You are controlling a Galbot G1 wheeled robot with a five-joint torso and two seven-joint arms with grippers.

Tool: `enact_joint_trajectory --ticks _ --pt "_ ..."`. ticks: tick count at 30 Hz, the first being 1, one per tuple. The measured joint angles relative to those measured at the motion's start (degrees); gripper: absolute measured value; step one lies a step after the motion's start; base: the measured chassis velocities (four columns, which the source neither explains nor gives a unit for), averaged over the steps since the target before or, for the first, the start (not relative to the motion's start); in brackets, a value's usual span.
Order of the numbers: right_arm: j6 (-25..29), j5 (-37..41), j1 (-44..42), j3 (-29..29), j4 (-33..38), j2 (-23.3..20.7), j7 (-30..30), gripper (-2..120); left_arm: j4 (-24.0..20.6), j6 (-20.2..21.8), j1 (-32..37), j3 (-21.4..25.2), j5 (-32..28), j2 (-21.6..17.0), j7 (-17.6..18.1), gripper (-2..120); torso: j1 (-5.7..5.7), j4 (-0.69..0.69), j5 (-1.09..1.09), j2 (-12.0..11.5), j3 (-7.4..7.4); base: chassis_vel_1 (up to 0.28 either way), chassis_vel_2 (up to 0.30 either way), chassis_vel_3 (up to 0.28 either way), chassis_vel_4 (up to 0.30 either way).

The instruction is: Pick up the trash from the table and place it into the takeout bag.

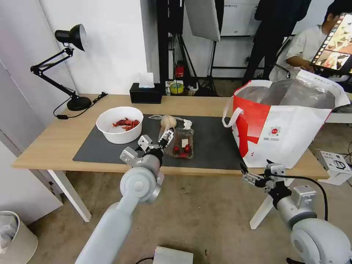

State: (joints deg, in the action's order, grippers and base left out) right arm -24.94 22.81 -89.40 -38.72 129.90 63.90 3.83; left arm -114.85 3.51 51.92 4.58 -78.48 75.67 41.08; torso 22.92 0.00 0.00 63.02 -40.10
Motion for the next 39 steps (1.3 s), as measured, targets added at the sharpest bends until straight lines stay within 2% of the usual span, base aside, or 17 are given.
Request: enact_joint_trajectory --ticks 7,15,20,21,24,25,26,28,29,32,33,36,37,39 --pt "0.0 0.0 -0.1 -0.2 0.4 0.0 0.0 100 -0.2 0.2 -0.4 -1.0 0.0 0.0 -2.6 100 0.00 0.00 0.00 0.0 0.00 0.000 0.000 0.000 0.000" --pt "0.0 0.1 -0.8 -1.0 0.8 0.0 0.1 100 0.5 2.1 -0.9 -3.6 0.6 0.7 -2.9 100 0.00 -0.01 0.00 0.0 0.00 0.000 0.000 0.000 0.000" --pt "0.5 0.2 -1.3 -1.6 1.2 0.1 0.1 100 1.0 5.3 -0.9 -5.9 6.6 -0.1 -3.2 100 0.00 -0.01 0.00 0.0 0.00 0.000 0.000 0.000 0.000" --pt "1.0 0.3 -1.6 -1.8 1.4 0.1 0.1 100 1.1 6.2 -0.9 -6.4 8.9 -1.1 -4.1 100 0.00 0.00 0.00 0.0 0.00 0.000 0.000 0.000 0.000" --pt "1.3 0.4 -2.1 -2.2 1.7 0.1 0.1 100 1.1 7.4 -1.0 -6.5 10.8 -2.3 -5.5 100 0.00 0.00 0.00 0.0 0.00 0.000 0.000 0.000 0.000" --pt "1.6 0.4 -2.5 -2.4 1.8 0.1 0.1 100 1.4 7.7 -1.5 -6.7 12.9 -3.2 -7.4 100 0.00 0.00 0.00 0.0 0.00 0.000 0.000 0.000 0.000" --pt "1.6 0.4 -2.5 -2.4 1.8 0.1 0.1 100 1.4 7.7 -1.5 -6.7 12.9 -3.2 -7.4 100 0.00 0.00 0.00 0.0 0.00 0.000 0.000 0.000 0.000" --pt "2.1 0.5 -3.2 -2.8 2.0 0.1 0.1 100 3.5 8.1 -3.6 -8.1 20.3 -6.0 -13.2 91 0.00 -0.01 0.00 0.0 0.00 0.000 0.000 0.000 0.000" --pt "2.1 0.5 -3.2 -2.8 2.0 0.1 0.1 100 3.5 8.1 -3.6 -8.1 20.3 -6.0 -13.2 91 0.00 -0.01 0.00 0.0 0.00 0.000 0.000 0.000 0.000" --pt "2.8 2.3 -3.1 -2.9 2.5 0.0 0.5 100 7.0 8.5 -7.5 -11.3 30.8 -10.1 -21.8 75 0.00 0.00 0.00 0.0 0.00 0.000 0.000 0.000 0.000" --pt "2.8 2.3 -3.1 -2.9 2.5 0.0 0.5 100 7.0 8.5 -7.5 -11.3 30.8 -10.1 -21.8 75 0.00 0.00 0.00 0.0 0.00 0.000 0.000 0.000 0.000" --pt "5.0 7.8 -2.0 -2.9 2.2 -0.6 1.8 100 9.7 9.7 -10.5 -14.6 36.9 -12.6 -27.1 62 0.00 -0.01 -0.01 0.0 0.00 0.000 0.000 0.000 0.000" --pt "5.0 7.8 -2.0 -2.9 2.2 -0.6 1.8 100 9.7 9.7 -10.5 -14.6 36.9 -12.6 -27.1 62 0.00 -0.01 -0.01 0.0 0.00 0.000 0.000 0.000 0.000" --pt "6.7 12.7 -0.9 -2.9 1.8 -1.2 2.3 100 11.8 9.9 -11.6 -17.1 40.3 -14.3 -30.6 52 0.00 -0.01 0.00 0.0 0.00 0.000 0.000 0.000 0.000"
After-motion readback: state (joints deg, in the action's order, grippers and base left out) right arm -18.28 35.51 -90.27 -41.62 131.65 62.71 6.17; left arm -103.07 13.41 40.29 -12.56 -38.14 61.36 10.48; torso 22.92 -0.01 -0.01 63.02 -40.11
